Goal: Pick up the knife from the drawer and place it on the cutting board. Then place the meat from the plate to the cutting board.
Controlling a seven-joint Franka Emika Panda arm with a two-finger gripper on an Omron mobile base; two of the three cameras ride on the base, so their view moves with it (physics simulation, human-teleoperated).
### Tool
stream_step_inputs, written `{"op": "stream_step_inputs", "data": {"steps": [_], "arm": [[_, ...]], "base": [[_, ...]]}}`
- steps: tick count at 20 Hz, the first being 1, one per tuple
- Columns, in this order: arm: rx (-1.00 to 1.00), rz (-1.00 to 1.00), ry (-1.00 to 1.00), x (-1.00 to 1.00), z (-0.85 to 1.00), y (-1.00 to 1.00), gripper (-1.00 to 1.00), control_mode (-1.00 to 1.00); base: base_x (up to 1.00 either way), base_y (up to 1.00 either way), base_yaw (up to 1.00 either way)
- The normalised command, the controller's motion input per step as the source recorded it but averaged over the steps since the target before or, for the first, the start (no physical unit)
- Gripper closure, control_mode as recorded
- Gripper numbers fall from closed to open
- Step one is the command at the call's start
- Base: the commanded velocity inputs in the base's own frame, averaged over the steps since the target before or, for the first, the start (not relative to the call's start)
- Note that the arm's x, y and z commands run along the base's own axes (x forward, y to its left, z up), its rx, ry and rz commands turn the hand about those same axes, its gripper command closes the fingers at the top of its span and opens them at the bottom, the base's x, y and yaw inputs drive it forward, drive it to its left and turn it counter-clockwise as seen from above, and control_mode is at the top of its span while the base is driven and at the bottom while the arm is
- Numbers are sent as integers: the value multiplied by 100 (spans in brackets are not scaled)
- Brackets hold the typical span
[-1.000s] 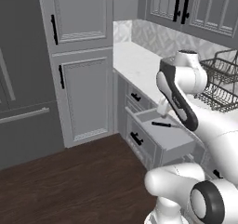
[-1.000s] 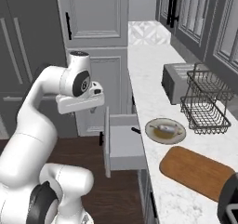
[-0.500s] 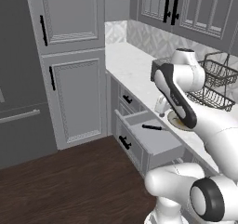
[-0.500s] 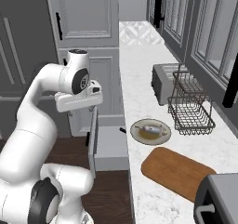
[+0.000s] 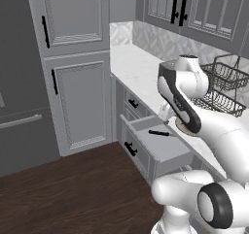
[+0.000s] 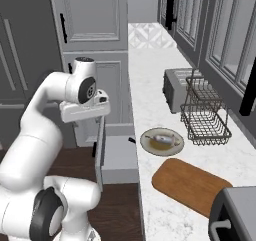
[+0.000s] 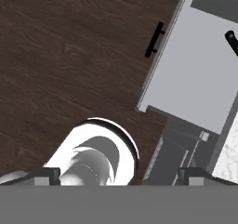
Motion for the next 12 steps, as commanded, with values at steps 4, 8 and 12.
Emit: {"op": "stream_step_inputs", "data": {"steps": [4, 8, 12], "arm": [[0, -13, 21, 73, -100, 51, -100, -100], [3, -26, 18, 68, -94, 29, -100, -100], [2, -26, 15, 49, -91, 1, -100, -100]], "base": [[0, 0, 0], [0, 0, 0], [0, 0, 0]]}}
